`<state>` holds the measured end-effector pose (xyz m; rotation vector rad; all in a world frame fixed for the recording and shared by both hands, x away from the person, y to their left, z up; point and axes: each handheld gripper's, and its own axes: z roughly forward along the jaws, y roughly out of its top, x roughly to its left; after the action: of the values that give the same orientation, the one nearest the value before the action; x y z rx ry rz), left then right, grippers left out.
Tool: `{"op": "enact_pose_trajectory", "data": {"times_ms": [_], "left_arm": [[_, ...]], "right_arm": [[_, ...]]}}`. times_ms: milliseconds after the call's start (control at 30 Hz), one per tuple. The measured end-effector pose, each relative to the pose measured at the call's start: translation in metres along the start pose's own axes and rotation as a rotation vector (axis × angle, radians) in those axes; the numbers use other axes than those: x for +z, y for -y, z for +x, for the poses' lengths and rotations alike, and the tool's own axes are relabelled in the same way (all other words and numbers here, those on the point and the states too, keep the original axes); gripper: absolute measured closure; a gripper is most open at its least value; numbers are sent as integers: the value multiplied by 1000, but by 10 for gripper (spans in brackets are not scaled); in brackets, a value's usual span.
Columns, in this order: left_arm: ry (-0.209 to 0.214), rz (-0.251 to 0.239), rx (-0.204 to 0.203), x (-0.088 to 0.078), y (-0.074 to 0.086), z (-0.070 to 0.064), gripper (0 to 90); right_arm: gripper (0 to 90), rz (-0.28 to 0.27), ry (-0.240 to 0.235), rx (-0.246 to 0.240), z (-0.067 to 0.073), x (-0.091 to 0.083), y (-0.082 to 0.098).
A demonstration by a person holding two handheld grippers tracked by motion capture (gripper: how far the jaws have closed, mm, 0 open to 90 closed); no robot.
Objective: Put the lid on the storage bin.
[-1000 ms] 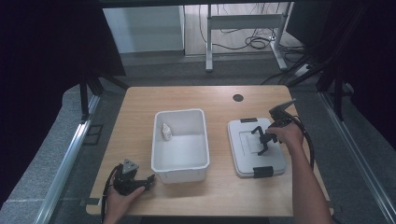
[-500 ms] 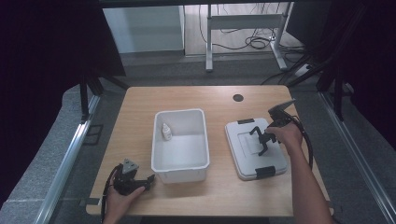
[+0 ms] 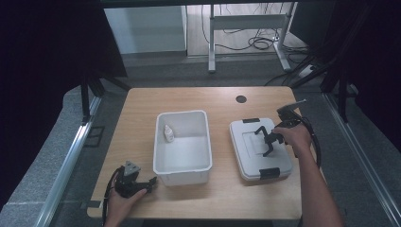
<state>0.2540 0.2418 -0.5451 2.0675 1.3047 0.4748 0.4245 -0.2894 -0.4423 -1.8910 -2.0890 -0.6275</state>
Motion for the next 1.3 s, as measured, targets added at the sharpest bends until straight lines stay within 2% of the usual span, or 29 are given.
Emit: {"op": "enact_pose_trajectory", "data": {"times_ms": [400,733,1000,1300], "left_arm": [[0,0,0,0,0,0,120],[0,0,0,0,0,0,121],[0,0,0,0,0,0,120],[-1,-2,-2,0,0,0,121]], "right_arm": [[848,-35,-6,-28,12,-25,5],[848,-67,-33,-33,19,-46,12],[848,-80,-51,-38,20,-53,14],[848,-90,-63,-67,31,-58,17]]}}
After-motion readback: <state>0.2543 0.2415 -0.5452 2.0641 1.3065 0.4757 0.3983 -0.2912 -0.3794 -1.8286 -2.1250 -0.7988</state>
